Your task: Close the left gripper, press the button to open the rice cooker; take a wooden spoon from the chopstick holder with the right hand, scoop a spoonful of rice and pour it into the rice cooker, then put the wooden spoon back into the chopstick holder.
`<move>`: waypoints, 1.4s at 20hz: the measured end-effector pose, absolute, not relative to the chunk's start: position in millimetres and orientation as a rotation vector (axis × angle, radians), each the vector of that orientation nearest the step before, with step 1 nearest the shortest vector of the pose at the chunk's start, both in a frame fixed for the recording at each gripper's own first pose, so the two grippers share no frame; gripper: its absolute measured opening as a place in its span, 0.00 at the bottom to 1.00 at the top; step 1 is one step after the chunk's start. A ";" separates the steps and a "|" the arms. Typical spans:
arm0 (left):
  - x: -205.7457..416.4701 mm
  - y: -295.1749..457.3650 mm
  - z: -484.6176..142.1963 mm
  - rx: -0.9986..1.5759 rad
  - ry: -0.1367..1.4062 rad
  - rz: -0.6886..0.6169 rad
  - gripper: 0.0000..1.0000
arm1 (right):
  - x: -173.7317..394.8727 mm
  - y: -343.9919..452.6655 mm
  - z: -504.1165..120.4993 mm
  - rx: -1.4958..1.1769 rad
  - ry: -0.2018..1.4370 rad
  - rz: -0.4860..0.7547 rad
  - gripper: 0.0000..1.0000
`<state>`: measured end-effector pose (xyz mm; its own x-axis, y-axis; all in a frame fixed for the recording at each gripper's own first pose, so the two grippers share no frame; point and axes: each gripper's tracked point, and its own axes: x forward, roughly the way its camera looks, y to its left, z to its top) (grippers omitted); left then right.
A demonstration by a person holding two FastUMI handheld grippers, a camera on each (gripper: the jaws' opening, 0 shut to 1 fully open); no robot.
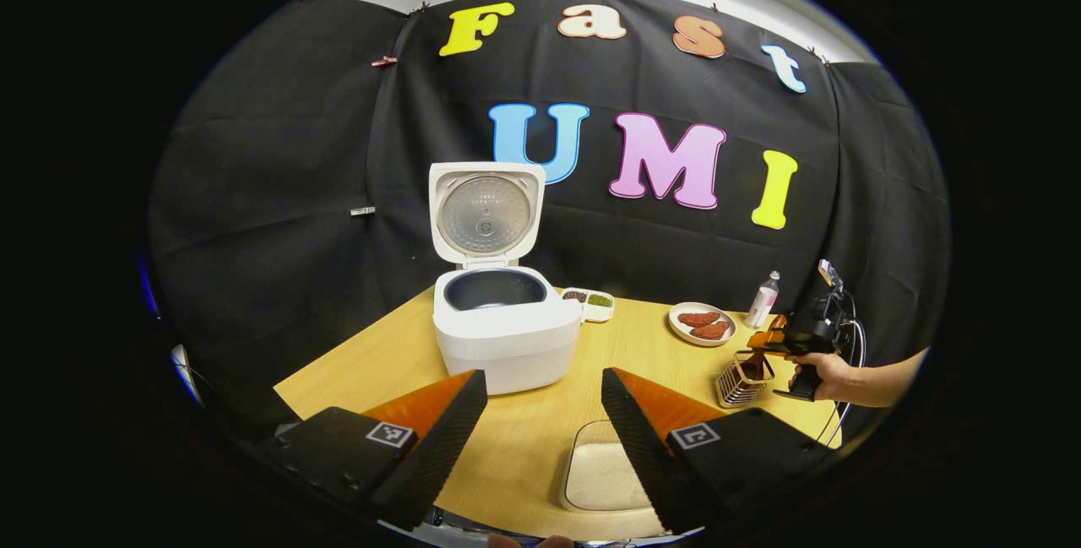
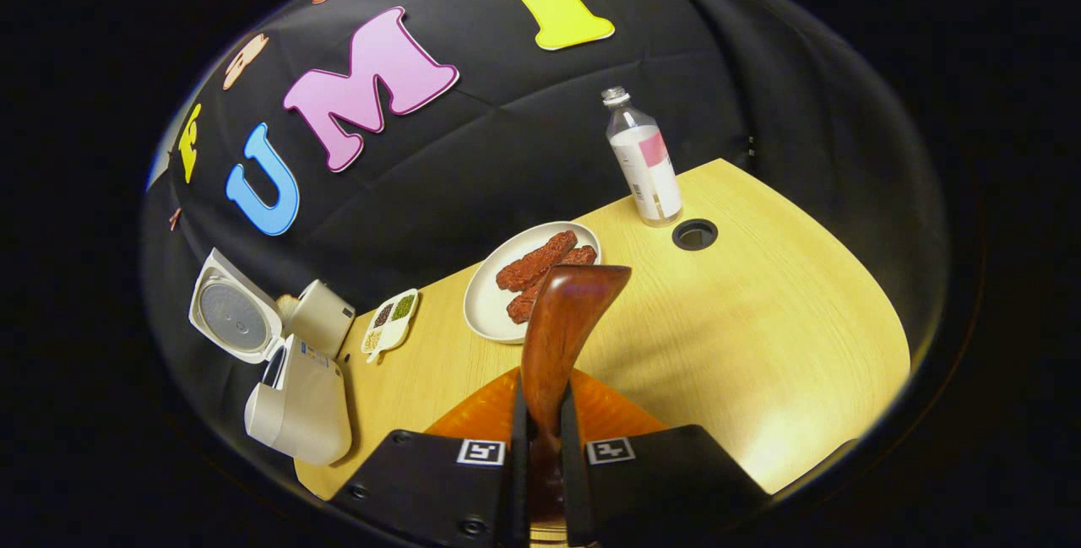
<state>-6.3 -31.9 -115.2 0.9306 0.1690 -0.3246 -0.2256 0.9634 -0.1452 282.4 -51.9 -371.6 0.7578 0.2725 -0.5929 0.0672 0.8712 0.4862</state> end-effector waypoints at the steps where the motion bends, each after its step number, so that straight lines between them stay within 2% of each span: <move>1: -6.5 -32.2 -116.2 -0.181 0.316 0.206 0.95 | 282.8 -53.5 -371.4 0.503 0.709 0.113 0.18; 4: -7.9 -31.4 -113.3 -0.173 0.308 0.206 0.95 | 278.1 -58.7 -366.1 0.474 0.700 0.091 0.11; 7: -10.2 -29.6 -111.8 -0.172 0.303 0.199 0.95 | 285.1 -58.6 -340.4 0.476 0.615 0.103 0.06; 13: -13.5 -20.7 -106.2 -0.171 0.286 0.161 0.94 | 268.0 -72.0 -272.4 0.459 0.474 0.082 0.06; 21: -22.5 -1.2 -98.6 -0.195 0.235 0.085 0.94 | 163.8 -5.9 -164.3 0.407 0.360 0.231 0.06; 24: -27.4 9.1 -101.2 -0.201 0.237 0.056 0.95 | 115.0 45.6 -156.9 0.349 0.366 0.305 0.06; 28: -32.2 21.5 -102.0 -0.191 0.230 0.015 0.94 | 66.2 97.2 -180.0 0.227 0.405 0.338 0.06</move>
